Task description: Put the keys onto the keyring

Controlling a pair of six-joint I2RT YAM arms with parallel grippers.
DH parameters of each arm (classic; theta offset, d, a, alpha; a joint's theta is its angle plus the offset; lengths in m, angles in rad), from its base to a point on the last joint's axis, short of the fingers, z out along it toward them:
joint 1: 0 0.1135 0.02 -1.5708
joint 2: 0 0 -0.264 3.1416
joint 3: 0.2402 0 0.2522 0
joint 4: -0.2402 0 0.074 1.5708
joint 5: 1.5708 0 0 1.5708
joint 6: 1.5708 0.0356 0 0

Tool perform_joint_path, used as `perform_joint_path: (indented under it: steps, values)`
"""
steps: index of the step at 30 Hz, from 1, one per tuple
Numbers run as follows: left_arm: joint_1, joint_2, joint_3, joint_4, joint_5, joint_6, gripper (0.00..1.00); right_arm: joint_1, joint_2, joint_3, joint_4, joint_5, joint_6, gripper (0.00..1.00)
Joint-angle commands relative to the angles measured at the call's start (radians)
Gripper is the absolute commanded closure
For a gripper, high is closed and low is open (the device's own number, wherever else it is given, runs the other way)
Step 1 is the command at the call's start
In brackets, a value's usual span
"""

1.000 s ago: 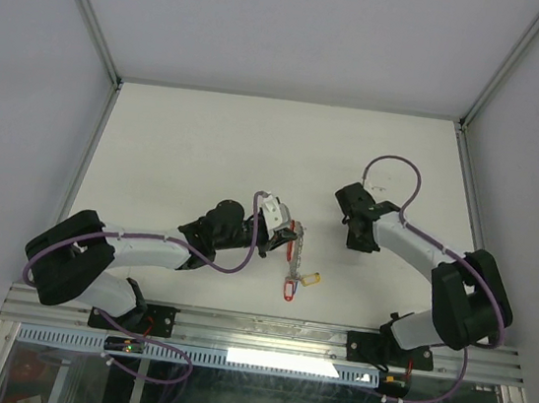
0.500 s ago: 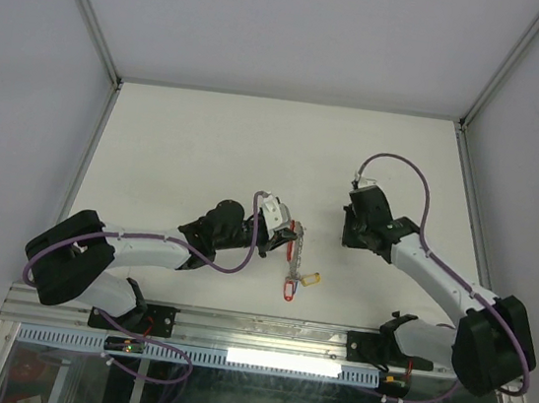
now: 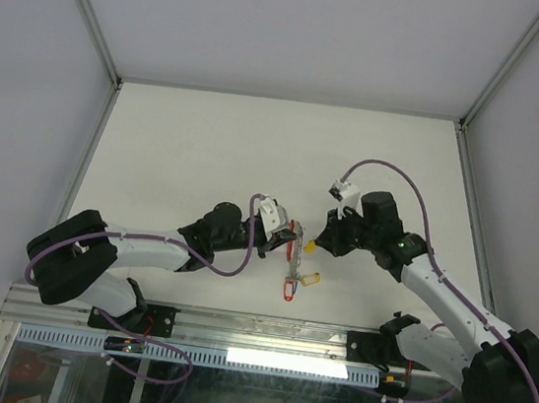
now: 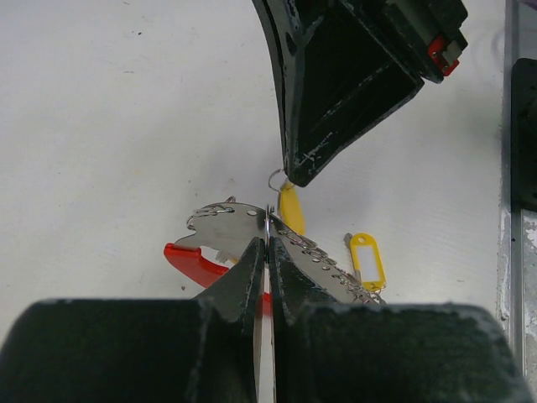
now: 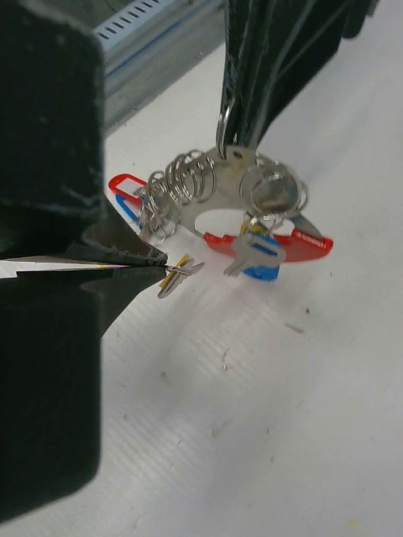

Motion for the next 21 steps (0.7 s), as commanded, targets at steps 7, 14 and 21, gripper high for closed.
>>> perform_joint_path:
  steps: [7,14,21]
  values:
    - [0.001,0.001,-0.044,0.112,-0.021,0.092,1.00,0.009,0.078,0.131,-0.053,-0.284,-0.142,1.00]
    - [0.001,-0.016,-0.054,0.114,-0.057,0.130,1.00,0.012,0.028,0.150,-0.069,-0.287,-0.155,1.00]
    - [0.001,-0.029,-0.022,0.049,-0.021,0.179,1.00,0.017,-0.011,0.167,-0.074,-0.290,-0.195,1.00]
